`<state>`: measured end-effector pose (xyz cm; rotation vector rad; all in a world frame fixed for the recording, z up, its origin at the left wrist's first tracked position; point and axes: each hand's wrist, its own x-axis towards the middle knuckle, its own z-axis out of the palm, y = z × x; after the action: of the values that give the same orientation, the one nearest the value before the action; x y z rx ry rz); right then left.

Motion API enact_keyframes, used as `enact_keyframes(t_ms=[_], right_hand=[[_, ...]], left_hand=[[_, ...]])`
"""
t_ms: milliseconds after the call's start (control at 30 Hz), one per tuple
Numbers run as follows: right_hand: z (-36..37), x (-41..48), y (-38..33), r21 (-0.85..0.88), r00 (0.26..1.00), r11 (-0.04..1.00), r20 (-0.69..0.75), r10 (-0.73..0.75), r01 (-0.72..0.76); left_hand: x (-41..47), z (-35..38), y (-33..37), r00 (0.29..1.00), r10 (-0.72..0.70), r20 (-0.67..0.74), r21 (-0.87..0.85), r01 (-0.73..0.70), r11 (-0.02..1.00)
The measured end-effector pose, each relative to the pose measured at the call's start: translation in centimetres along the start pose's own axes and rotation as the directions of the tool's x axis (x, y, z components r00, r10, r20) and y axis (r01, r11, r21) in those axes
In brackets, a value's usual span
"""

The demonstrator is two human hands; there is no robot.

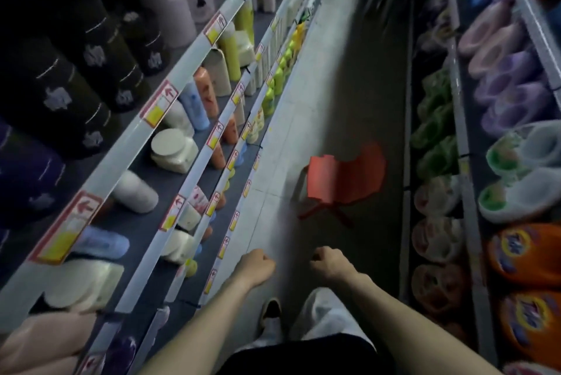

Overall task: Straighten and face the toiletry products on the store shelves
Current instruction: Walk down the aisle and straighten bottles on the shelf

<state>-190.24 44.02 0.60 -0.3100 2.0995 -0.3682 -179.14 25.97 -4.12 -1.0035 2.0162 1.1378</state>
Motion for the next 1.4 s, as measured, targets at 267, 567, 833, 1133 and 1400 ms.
enact_keyframes(t_ms=[267,567,833,1133,1400], right_hand=[[-11.0,14.3,-5.8,-0.121,0.995,0.99,0.069,-0.071,0.079],[-21.7,25.3,-14.3,-0.253,0.964,0.941,0.197,-0.177,0.224],[-25.2,32.8,-21.2,-0.348,0.948,0.889,0.216,-0.234,0.299],[-30.7,37.4,-28.6,-0.463,0.935,0.813,0.194,-0.296,0.353],[-33.8,44.1,-35.6,-0.614,0.842,0.577,0.398,-0.364,0.539]], left_hand=[[8.5,-8.9,9.0,0.992,-0.093,-0.082,-0.153,0.08,0.985],[14.8,-16.2,17.1,0.97,-0.182,-0.164,-0.338,0.118,0.934],[21.5,-22.3,20.0,0.954,-0.206,-0.219,-0.399,0.105,0.911],[28.3,-28.1,22.8,0.957,-0.217,-0.193,-0.373,0.133,0.918],[32.0,-32.2,26.4,0.906,-0.345,-0.244,-0.5,0.188,0.845]])
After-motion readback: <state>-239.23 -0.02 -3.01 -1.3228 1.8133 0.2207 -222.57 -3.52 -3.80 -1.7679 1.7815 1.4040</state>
